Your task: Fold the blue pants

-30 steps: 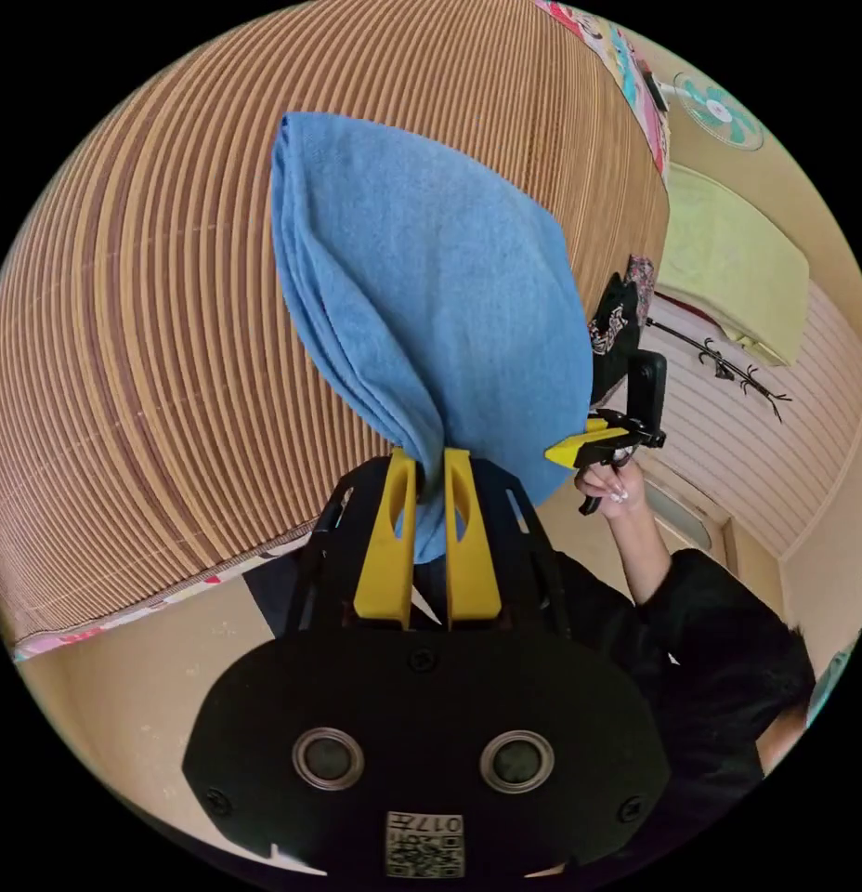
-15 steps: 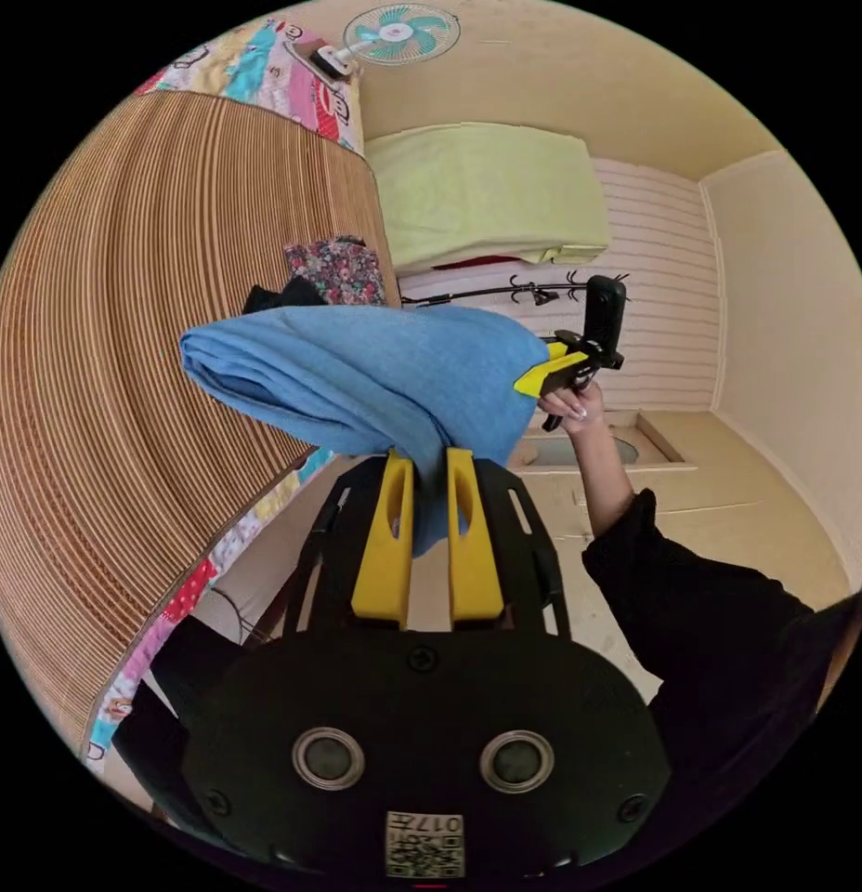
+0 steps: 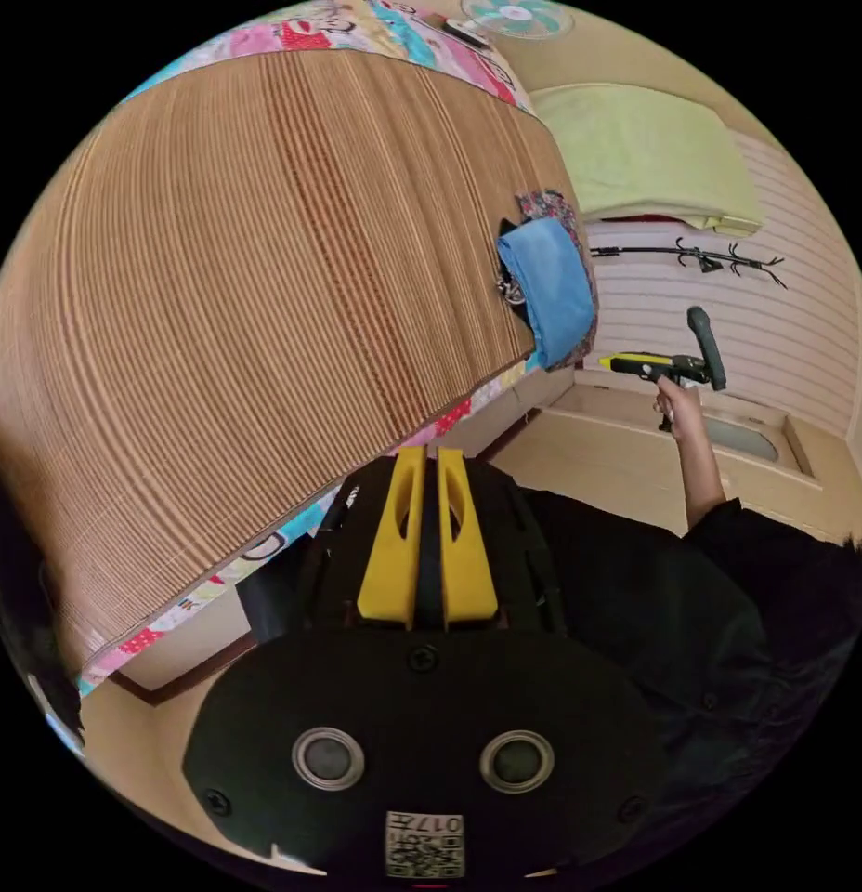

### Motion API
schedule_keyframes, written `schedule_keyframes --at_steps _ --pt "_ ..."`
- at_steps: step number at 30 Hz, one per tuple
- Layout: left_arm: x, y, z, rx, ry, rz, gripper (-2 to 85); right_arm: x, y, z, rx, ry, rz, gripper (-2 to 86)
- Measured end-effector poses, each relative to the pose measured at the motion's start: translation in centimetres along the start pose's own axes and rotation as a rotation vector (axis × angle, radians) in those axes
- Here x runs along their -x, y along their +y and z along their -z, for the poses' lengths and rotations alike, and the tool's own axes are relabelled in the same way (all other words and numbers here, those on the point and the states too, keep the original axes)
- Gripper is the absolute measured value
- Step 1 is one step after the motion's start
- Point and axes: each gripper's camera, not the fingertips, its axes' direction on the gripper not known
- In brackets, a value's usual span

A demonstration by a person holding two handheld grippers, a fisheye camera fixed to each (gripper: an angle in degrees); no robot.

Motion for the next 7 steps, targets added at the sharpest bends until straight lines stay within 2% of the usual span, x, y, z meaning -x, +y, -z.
schedule_keyframes --at_steps 3,7 --pt "7.7 8.3 8.7 -0.216 -0.143 0.206 3.2 10.7 -0.6 -1.3 -0.135 -0.171 0.105 0.7" --pt "13.7 23.5 22.0 -0.686 -0.357 0.492 5.3 24.3 -2.7 2.1 -0.318 -0.295 0.271 0.5"
